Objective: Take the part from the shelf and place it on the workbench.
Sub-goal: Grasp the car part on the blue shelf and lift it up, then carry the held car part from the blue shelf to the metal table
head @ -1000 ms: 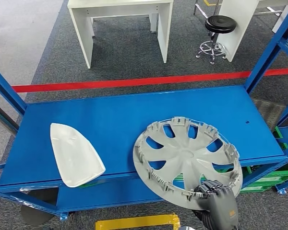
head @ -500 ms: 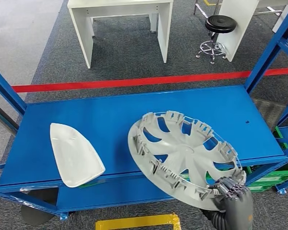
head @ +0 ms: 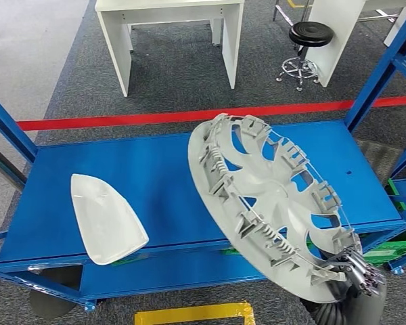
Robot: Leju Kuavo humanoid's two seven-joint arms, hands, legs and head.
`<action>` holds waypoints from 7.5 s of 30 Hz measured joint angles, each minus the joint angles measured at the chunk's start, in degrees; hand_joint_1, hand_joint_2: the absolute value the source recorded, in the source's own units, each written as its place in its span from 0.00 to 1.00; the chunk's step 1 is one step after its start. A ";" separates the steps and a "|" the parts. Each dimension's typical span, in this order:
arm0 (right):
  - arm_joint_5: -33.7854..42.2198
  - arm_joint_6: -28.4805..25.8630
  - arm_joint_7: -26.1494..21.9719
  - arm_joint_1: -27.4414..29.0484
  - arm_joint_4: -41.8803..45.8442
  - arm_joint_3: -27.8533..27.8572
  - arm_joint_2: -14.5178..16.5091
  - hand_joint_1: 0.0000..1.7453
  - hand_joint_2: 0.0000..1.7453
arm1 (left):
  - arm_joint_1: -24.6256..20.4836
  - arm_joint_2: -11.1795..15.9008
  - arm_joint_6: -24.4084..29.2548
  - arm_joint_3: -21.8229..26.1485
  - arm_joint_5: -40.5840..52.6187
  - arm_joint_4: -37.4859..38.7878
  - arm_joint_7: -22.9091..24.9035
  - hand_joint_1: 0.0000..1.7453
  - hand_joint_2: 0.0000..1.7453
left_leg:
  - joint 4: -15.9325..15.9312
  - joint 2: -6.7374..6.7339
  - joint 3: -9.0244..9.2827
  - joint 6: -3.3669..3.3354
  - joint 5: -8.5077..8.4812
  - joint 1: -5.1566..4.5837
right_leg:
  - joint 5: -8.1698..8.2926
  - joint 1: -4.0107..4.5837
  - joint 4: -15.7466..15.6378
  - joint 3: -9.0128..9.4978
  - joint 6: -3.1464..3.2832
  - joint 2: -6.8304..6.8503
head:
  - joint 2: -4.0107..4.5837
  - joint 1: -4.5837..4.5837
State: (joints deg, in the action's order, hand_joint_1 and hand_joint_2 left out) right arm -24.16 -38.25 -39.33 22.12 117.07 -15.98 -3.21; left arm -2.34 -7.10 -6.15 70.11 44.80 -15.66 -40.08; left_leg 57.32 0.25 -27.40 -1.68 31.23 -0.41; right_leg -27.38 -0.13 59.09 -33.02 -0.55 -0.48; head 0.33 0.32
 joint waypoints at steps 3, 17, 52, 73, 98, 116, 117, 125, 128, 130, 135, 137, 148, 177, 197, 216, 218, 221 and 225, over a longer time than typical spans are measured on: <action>1.40 0.00 -0.41 0.20 1.85 0.28 1.39 1.00 1.00 | 0.03 -0.31 -1.26 -0.07 -0.87 -0.58 -0.02 0.00 0.00 | 0.00 0.00 0.00 0.00 0.00 0.00 | 0.00 0.00 0.00 0.00 0.00 -0.01 | 0.00 0.00; 5.03 0.02 -0.41 0.36 8.05 0.51 3.08 1.00 1.00 | 0.33 -0.72 -1.00 -1.76 -3.03 -1.09 -0.03 0.00 0.00 | 0.00 0.00 0.00 0.00 0.00 0.00 | 0.00 0.00 0.00 0.00 0.00 0.00 | 0.00 -0.01; 9.26 0.07 -0.41 0.29 13.11 1.66 5.47 1.00 1.00 | 1.35 -0.48 -2.16 -7.53 -7.22 -1.32 -0.03 0.00 0.00 | 0.02 0.01 -0.11 -0.83 -0.37 -0.62 | 0.62 -0.61 -0.33 0.06 -0.87 -0.01 | 0.00 -0.03; 10.45 0.07 -0.39 0.93 11.09 2.18 5.55 1.00 1.00 | 1.67 -0.60 -1.20 -8.61 -7.13 -1.30 -0.03 0.00 0.00 | 13.43 -0.18 -6.99 1.77 6.81 0.75 | -0.16 -1.00 0.48 -0.66 0.96 0.50 | 0.00 -0.52; 12.28 0.07 -0.41 0.86 10.56 2.27 5.55 1.00 1.00 | 1.31 -0.52 -1.05 -8.91 -6.79 -1.26 -0.03 0.00 0.00 | 1.26 -0.84 -7.47 0.69 -7.02 0.14 | -4.62 -0.60 -1.43 5.81 -1.16 0.45 | 0.00 -0.04; 13.60 0.07 -0.42 0.24 8.74 1.25 5.22 1.00 1.00 | 1.23 -0.22 -1.08 -8.93 -6.75 -1.14 -0.03 0.00 0.00 | -2.59 -0.70 0.50 -1.08 -1.80 -0.06 | 1.05 -0.48 0.95 -3.98 -1.32 0.90 | 0.00 -0.91; 13.74 0.07 -0.43 0.19 8.66 1.18 5.09 1.00 1.00 | 1.19 -0.24 -1.08 -8.93 -6.80 -1.13 -0.03 0.00 0.00 | -2.68 -0.81 -0.22 -1.31 -2.52 0.05 | -1.80 -0.54 3.42 -4.76 -1.56 0.75 | 0.00 -0.76; 15.03 0.07 -0.39 -0.10 6.94 0.39 3.83 1.00 1.00 | 1.18 -0.47 -0.74 -8.93 -7.01 -1.12 -0.03 0.00 0.00 | -0.11 -1.01 -7.96 -0.51 -7.21 0.03 | -3.75 -0.79 3.80 4.44 -2.40 0.62 | 0.00 -0.35; 15.13 0.07 -0.40 -0.17 6.45 0.10 3.59 1.00 1.00 | 1.29 -0.49 -0.16 -8.92 -6.92 -1.07 -0.03 0.00 0.00 | 0.81 -0.96 -9.21 0.32 -8.70 -0.13 | -5.70 -0.52 -2.72 7.78 -1.22 0.50 | 0.00 -0.35; 15.15 0.07 -0.40 -0.19 6.14 0.03 3.47 1.00 1.00 | 1.50 -0.38 0.00 -8.85 -6.91 -1.01 -0.03 0.00 0.00 | 1.25 -0.85 -9.80 0.94 -8.39 0.07 | -4.90 -0.59 -2.55 6.58 -0.23 0.73 | 0.00 -0.34; 15.32 0.08 -0.39 -0.28 5.47 -0.40 3.29 1.00 1.00 | 1.78 -0.44 -0.06 -8.73 -6.84 -0.78 -0.03 0.00 0.00 | 14.90 -0.66 -12.05 2.26 3.58 0.58 | -1.47 -0.57 -2.30 2.79 1.06 1.06 | 0.00 -1.00; 15.43 0.10 -0.39 -0.31 5.09 -0.52 3.23 1.00 1.00 | 1.74 -0.44 -0.07 -8.72 -6.80 -0.78 -0.03 0.00 0.00 | 16.26 -0.63 -10.12 2.17 2.19 0.63 | -0.15 -0.48 -1.85 1.01 0.95 1.09 | 0.00 -1.01; 15.57 0.15 -0.43 -0.68 4.16 -1.03 2.84 1.00 1.00 | 1.61 -0.59 -0.05 -8.49 -6.77 -0.75 -0.03 0.00 0.00 | -2.82 -0.87 -1.08 -1.19 -3.12 0.26 | -3.70 -0.62 4.63 -4.85 -1.89 0.72 | 0.00 -0.58; 16.47 0.84 -0.42 -1.87 2.71 -1.45 2.35 1.00 1.00 | 2.00 -0.21 0.71 -6.54 -6.55 -0.35 -0.02 0.00 0.00 | -2.43 -0.45 -0.76 -0.71 -2.85 0.10 | -0.75 -0.65 0.19 -2.14 -1.80 1.03 | 0.00 -0.68; 17.00 3.16 -0.40 -3.20 1.12 -1.57 2.14 1.00 1.00 | 1.86 -0.19 0.69 -4.93 -5.76 -0.27 -0.03 0.00 0.00 | 16.65 -0.46 -10.50 2.56 5.03 0.78 | -0.30 -0.78 -1.39 1.05 0.59 1.11 | 0.00 -0.99; 17.31 4.32 -0.38 -3.62 0.24 -1.61 2.12 1.00 1.00 | 1.34 -0.24 -0.11 -4.21 -5.32 -0.27 -0.03 0.00 0.00 | 0.58 -0.99 -8.22 -1.00 -6.73 -0.33 | -3.24 -0.72 7.58 2.46 -2.16 0.71 | 0.00 -0.27; 17.25 4.44 -0.39 -3.90 0.24 -1.60 2.12 1.00 1.00 | 1.28 -0.30 -0.12 -4.21 -5.20 -0.27 -0.03 0.00 0.00 | 1.12 -0.96 -9.25 -0.50 -7.90 -0.42 | -5.09 -0.40 -0.54 7.92 -1.50 0.74 | 0.00 -0.27; 17.19 4.51 -0.43 -3.98 0.25 -1.55 2.12 1.00 1.00 | 1.40 -0.29 -0.21 -4.21 -5.16 -0.28 -0.03 0.00 0.00 | 0.87 -0.91 -9.95 0.46 -9.40 -0.21 | -5.15 -0.16 -3.29 7.92 -0.44 0.87 | 0.00 -0.20; 17.24 4.58 -0.41 -3.94 0.25 -1.43 2.14 1.00 1.00 | 1.82 -0.37 -0.31 -4.21 -5.14 -0.29 -0.03 0.00 0.00 | 8.67 -0.62 -11.44 1.96 0.91 0.35 | -2.01 -0.54 -3.46 4.81 0.96 1.18 | 0.00 -0.72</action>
State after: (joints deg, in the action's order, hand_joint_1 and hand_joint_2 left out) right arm -6.92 -33.67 -39.73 18.19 117.33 -17.41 -1.07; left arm -0.53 -7.46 -6.46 65.90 39.66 -15.96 -40.11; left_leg 65.99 -0.37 -38.84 0.28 32.14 -0.06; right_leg -29.39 -0.68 55.62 -28.21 0.41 0.69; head 0.33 -0.40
